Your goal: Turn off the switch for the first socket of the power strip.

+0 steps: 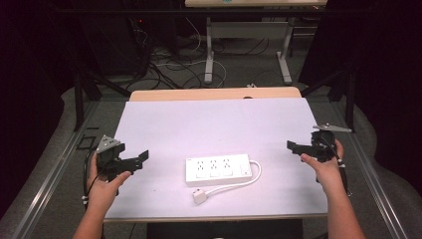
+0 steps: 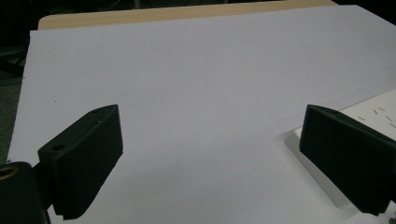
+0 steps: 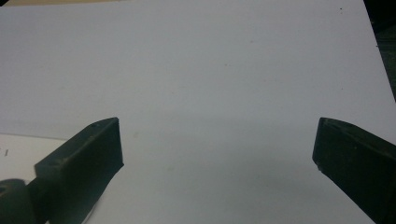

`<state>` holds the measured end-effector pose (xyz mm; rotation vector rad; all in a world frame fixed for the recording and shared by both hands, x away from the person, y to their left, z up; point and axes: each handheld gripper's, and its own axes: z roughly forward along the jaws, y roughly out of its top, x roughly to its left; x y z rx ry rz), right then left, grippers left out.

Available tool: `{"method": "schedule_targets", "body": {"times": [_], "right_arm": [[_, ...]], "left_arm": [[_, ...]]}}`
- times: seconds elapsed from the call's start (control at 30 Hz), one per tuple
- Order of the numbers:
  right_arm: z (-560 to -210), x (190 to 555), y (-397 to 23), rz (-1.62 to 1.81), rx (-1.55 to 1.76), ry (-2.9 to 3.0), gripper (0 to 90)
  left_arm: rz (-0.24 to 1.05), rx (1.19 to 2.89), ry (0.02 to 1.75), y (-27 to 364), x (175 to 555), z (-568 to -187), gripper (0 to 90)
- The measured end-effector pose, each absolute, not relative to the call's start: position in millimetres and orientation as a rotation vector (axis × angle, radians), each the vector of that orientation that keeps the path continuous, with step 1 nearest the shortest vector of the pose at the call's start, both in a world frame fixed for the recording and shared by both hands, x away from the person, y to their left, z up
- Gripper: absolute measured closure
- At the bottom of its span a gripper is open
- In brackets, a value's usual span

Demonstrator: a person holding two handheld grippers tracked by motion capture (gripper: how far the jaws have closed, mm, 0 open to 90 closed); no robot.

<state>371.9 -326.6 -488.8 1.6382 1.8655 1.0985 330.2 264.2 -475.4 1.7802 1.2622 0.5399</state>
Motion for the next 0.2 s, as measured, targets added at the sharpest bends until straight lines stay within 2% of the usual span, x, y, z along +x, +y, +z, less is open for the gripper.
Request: {"method": "schedule_targets", "body": {"times": [0.2], "right_arm": [[-489.7, 372.5, -326.5, 1.097, 1.64, 1.865, 1.3]], "left_arm": [[0.542, 1.78, 1.263, 264.6, 330.3, -475.4, 5.9]]}}
